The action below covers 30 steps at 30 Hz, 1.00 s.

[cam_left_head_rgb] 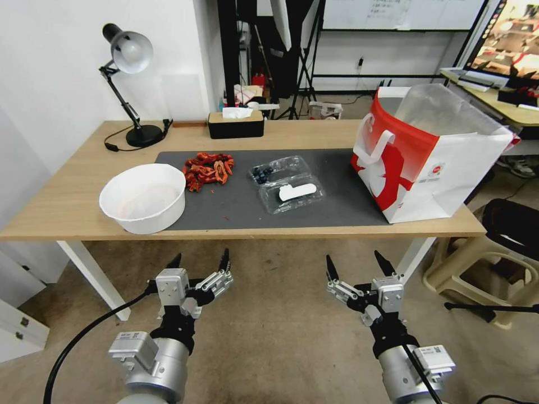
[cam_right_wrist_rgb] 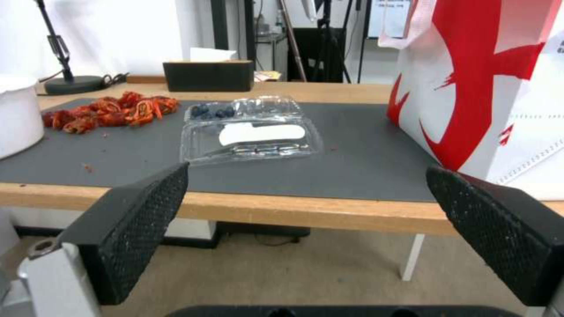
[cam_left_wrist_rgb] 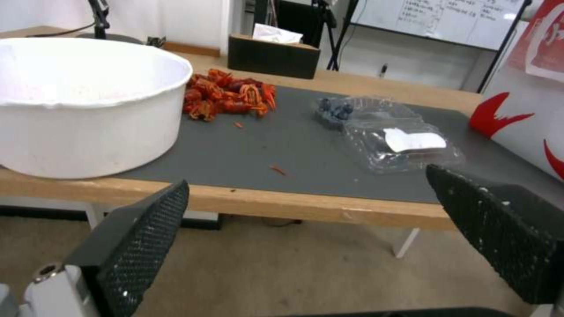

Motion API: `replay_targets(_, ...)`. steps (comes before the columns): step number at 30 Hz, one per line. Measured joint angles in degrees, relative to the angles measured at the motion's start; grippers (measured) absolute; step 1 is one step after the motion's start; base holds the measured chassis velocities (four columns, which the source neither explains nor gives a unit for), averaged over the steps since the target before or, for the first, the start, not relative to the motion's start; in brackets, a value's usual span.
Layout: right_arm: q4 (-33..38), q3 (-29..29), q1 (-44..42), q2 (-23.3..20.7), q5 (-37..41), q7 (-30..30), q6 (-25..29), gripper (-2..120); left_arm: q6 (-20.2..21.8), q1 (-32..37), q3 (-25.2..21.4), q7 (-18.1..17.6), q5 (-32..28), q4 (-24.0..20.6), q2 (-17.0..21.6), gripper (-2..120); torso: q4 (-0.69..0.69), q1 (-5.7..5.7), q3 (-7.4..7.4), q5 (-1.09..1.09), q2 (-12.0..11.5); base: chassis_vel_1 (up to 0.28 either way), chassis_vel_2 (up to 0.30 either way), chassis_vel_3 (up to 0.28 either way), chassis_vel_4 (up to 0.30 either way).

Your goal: Close the takeout container lid, then place the container into the takeout bag.

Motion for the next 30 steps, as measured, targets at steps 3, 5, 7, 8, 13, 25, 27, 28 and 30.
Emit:
replay_targets(3,0.0,0.1,0.1,0.0,0.0,0.0,0.1,100,0.0,0.1,0.0,0.0,0.4,0.0,0.0,100,0.00,0.00,0.00,0.00,0.0,0.000,0.000,0.000,0.000)
replay_targets(5,0.0,0.1,0.1,0.0,0.0,0.1,0.2,100,0.0,0.2,0.0,0.0,0.6,0.0,0.0,100,0.00,0.00,0.00,0.00,0.0,0.000,0.000,0.000,0.000)
replay_targets(7,0.0,0.3,0.1,0.0,0.0,0.2,0.4,100,0.0,0.3,0.0,0.0,0.9,0.0,0.1,100,0.00,0.00,0.00,0.01,0.0,0.000,0.000,0.000,0.000)
replay_targets(8,0.0,0.3,0.1,0.0,0.0,0.2,0.4,100,0.0,0.3,0.0,0.0,0.9,0.0,0.1,100,0.00,0.00,0.00,0.01,0.0,0.000,0.000,0.000,0.000)
replay_targets(13,-0.7,0.6,0.7,0.0,0.4,0.4,0.6,100,-0.9,0.1,-0.1,-0.1,1.1,0.0,0.3,100,0.00,0.00,0.00,0.00,0.0,0.000,0.000,0.000,0.000)
replay_targets(25,-5.8,0.0,11.0,-6.2,8.8,0.7,-3.3,100,-2.3,0.2,-1.2,-0.1,1.4,1.1,0.1,100,0.00,0.02,0.00,0.00,0.0,0.000,0.000,0.000,0.000)
replay_targets(27,-8.0,-1.0,14.8,-8.7,11.5,0.9,-4.0,100,-2.5,0.1,-1.3,-0.1,1.5,1.5,-0.3,100,-0.01,0.02,0.00,0.01,0.0,0.000,0.000,0.000,0.000)
replay_targets(28,-9.3,-1.4,16.8,-10.0,12.8,1.1,-4.3,100,-2.6,0.1,-1.4,-0.1,1.5,1.7,-0.5,100,0.00,0.02,0.01,0.00,0.0,0.000,0.000,0.000,0.000)
replay_targets(30,-10.7,-2.0,19.0,-11.4,14.4,1.4,-4.6,100,-2.7,0.2,-1.5,-0.1,1.5,1.8,-0.6,100,0.00,0.02,0.00,0.02,0.0,0.000,0.000,0.000,0.000)
